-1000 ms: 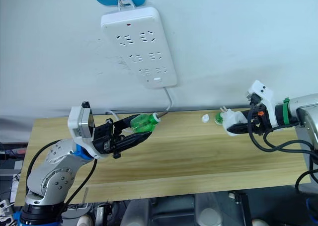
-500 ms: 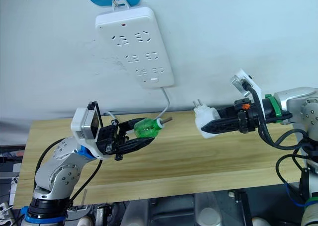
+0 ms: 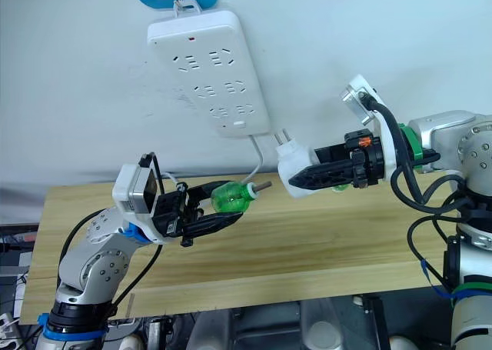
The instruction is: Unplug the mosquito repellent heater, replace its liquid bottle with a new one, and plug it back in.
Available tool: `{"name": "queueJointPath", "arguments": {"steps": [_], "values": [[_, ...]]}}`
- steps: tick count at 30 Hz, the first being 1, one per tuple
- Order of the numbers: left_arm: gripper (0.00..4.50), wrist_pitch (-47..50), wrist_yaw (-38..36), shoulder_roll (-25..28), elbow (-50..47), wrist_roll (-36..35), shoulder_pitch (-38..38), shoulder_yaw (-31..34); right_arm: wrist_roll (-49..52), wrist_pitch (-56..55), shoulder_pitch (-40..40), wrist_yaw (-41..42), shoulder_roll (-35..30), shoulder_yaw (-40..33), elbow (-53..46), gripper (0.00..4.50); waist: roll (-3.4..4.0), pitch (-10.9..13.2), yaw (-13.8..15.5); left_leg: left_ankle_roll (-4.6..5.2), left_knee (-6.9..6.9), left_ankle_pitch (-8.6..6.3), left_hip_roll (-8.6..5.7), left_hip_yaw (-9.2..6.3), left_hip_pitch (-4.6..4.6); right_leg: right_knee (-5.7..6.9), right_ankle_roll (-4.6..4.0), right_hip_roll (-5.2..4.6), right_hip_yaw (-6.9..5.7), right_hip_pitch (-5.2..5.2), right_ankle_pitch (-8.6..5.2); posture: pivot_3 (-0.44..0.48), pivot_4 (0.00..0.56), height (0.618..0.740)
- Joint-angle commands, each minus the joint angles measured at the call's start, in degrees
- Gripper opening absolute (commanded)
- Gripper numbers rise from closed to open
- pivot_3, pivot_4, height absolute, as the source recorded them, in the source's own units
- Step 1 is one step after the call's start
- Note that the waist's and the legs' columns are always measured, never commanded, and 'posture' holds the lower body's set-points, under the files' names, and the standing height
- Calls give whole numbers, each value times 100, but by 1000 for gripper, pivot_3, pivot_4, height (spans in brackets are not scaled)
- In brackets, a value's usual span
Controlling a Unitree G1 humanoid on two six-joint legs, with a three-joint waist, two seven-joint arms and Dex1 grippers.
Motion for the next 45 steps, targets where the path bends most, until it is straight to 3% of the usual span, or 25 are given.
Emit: {"name": "queueJointPath", "arguments": {"steps": [1, 21, 45], "values": [[2256, -79, -106, -38, -42, -33, -34, -16, 341, 65, -210, -52, 47, -130, -163, 2965, 0, 0, -2, 1, 0, -1, 0, 0, -2, -1, 0, 0, -1, 0, 0, -334, 403, 740], [2256, -35, -67, -115, 24, -50, -247, -29, 838, 25, -539, -565, 406, 144, -236, 2965, 0, 0, -43, 4, 8, -2, 0, -12, -36, -6, 0, 0, -26, -7, 0, -331, 407, 740], [2256, 77, -29, -51, -71, -107, -248, 82, 727, -345, -311, -634, 210, 345, -172, 2965, 0, 0, -46, 3, 9, -2, -2, -13, -37, -5, 0, -1, -28, -7, 0, -311, 402, 740]]}}
